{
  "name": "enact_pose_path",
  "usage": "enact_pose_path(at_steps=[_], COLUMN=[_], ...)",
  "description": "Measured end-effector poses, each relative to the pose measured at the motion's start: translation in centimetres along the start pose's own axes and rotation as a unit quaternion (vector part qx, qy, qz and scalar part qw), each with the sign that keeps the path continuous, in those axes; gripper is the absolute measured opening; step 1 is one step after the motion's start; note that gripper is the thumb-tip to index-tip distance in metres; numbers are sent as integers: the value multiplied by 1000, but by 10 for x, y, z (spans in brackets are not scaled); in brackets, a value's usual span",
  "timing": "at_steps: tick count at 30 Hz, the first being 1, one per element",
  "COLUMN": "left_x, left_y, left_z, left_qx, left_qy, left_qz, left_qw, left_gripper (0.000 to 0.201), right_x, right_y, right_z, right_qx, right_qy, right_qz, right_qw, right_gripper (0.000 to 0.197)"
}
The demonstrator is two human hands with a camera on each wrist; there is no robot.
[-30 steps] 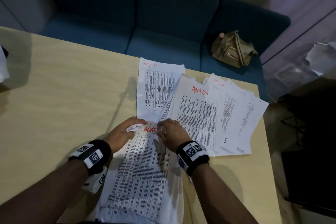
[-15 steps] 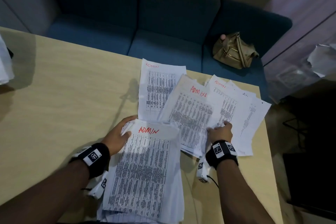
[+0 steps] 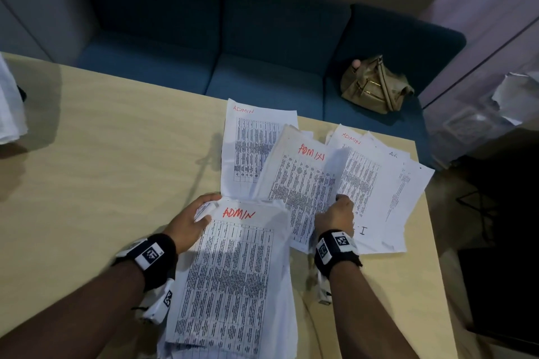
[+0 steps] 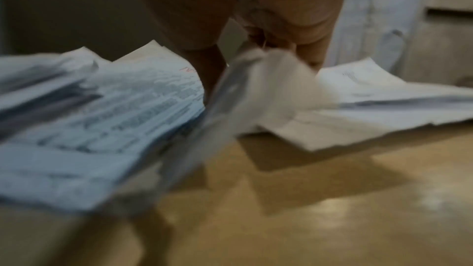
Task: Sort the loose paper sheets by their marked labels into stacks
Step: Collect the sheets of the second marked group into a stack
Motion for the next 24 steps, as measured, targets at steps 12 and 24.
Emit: enact_pose_path(at_steps=[12,24], left_x=[0,-8], left_y=[0,1], left_z=[0,22], left_qx=[-3,51], left_qy=[-62,-114], left_qz=[35,114], left_qw=[997,986], left_gripper=[54,28], right_x=[-112,-5], right_y=[5,-84], right_z=[-2,-22], right_qx=[-9,-167], right_qy=[303,97], right_qz=[151,-161], right_qw=[941,968], right_gripper=[21,46])
Point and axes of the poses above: each hand's wrist, its own y-axis towards the middle knuckle, its own x-axis out of the palm, z = x × y, the point moved 5 cm from there along y, towards the middle knuckle, and after that the axes turned 14 degrees about -y, right-handed, at the moved point
